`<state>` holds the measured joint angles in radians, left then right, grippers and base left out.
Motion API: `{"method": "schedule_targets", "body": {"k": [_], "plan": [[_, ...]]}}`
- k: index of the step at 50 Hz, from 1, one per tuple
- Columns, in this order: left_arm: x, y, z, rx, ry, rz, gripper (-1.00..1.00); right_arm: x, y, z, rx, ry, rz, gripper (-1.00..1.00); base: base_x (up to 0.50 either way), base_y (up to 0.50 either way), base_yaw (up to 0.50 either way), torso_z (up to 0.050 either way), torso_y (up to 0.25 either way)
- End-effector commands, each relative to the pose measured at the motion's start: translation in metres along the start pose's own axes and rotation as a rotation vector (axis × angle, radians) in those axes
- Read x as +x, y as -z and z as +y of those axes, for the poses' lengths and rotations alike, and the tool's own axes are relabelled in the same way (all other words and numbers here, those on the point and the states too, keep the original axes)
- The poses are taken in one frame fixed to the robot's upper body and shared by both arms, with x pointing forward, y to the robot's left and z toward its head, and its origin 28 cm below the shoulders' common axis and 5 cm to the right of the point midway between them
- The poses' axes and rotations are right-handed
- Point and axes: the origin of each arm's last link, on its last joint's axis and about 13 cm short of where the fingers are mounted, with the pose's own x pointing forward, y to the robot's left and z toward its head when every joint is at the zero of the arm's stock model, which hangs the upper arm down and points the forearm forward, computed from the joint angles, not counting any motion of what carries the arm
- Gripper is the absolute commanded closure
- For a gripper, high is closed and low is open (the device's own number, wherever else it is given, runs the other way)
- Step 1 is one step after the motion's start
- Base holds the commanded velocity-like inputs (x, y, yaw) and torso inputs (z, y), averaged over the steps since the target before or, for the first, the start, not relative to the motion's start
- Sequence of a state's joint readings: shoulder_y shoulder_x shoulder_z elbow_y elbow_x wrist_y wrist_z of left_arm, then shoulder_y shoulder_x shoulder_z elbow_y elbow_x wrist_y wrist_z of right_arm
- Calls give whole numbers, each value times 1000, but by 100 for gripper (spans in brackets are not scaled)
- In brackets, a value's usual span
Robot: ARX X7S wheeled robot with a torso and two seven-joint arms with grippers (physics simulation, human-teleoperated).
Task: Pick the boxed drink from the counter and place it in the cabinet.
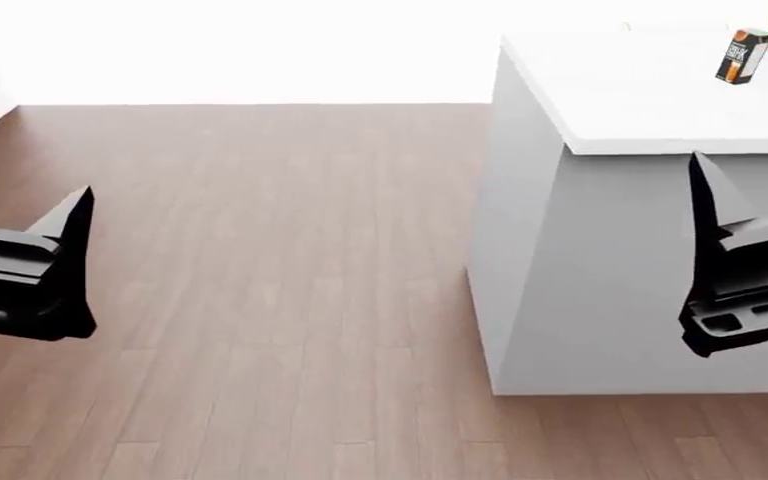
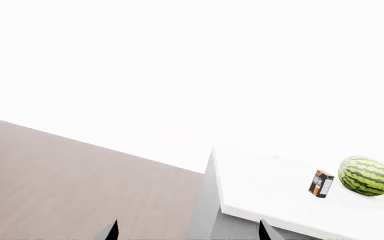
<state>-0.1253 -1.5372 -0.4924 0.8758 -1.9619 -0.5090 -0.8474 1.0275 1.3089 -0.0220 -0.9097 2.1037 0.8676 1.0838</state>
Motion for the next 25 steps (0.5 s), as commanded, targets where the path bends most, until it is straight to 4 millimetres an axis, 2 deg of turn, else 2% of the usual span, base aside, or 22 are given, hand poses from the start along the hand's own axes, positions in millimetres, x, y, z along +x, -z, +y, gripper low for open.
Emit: {"method": "schedule_targets", "body": {"k": [1,25], "plan": [[0,0,-1,1,3,0,-100,1,0,1,-4,-4,1,-100,-489,-100,0,0,0],[1,1,-2,0,9,-4,-100,1,2,2,-4,-12,-2,-100,-452,-204,0,0,0]]}}
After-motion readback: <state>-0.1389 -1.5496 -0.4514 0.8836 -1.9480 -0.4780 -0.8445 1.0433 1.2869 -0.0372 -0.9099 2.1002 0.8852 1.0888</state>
